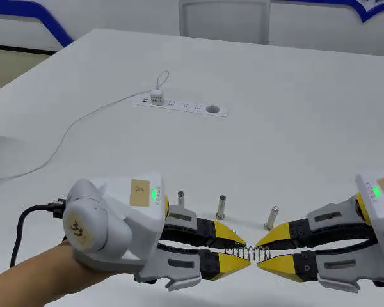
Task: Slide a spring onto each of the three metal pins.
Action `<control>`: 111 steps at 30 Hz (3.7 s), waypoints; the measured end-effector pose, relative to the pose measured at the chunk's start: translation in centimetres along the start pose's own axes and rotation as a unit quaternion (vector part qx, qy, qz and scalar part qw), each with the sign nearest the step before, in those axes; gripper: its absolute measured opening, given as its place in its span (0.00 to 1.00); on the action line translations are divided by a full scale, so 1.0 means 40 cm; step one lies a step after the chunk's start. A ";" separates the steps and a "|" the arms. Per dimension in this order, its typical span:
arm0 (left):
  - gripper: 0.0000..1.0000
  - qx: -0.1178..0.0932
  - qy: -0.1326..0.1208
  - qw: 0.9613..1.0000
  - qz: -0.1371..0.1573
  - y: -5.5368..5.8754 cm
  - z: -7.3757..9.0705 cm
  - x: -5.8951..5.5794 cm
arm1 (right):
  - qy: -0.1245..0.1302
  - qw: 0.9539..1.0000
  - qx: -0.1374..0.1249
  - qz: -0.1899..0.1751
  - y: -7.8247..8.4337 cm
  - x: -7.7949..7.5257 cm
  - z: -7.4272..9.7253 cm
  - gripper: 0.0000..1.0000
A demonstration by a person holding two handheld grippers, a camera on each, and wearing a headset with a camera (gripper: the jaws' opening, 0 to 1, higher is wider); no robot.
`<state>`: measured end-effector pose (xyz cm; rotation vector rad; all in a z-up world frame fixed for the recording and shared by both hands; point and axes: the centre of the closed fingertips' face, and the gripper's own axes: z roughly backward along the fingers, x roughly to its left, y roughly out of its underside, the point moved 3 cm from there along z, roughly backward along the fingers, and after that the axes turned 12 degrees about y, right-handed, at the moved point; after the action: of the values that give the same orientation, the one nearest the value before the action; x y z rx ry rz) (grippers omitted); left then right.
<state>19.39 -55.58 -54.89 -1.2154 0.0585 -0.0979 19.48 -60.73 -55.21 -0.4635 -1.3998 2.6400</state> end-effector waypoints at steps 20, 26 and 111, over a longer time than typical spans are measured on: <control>0.09 0.008 -0.018 1.000 -0.015 0.001 0.003 0.004 | -0.017 0.995 -0.068 -0.075 -0.075 -0.004 0.018 0.11; 0.09 0.003 -0.030 1.000 -0.006 -0.001 0.005 0.008 | -0.014 0.994 -0.078 -0.075 -0.098 -0.004 0.011 0.11; 0.96 -0.037 -0.265 0.948 0.172 0.158 0.308 0.104 | 0.242 0.934 0.109 -0.238 0.169 -0.311 -0.033 0.11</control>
<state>25.00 -42.37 -56.54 -1.2549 -0.1990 0.5408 31.93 -66.56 -58.84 -0.6038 -0.9128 2.0666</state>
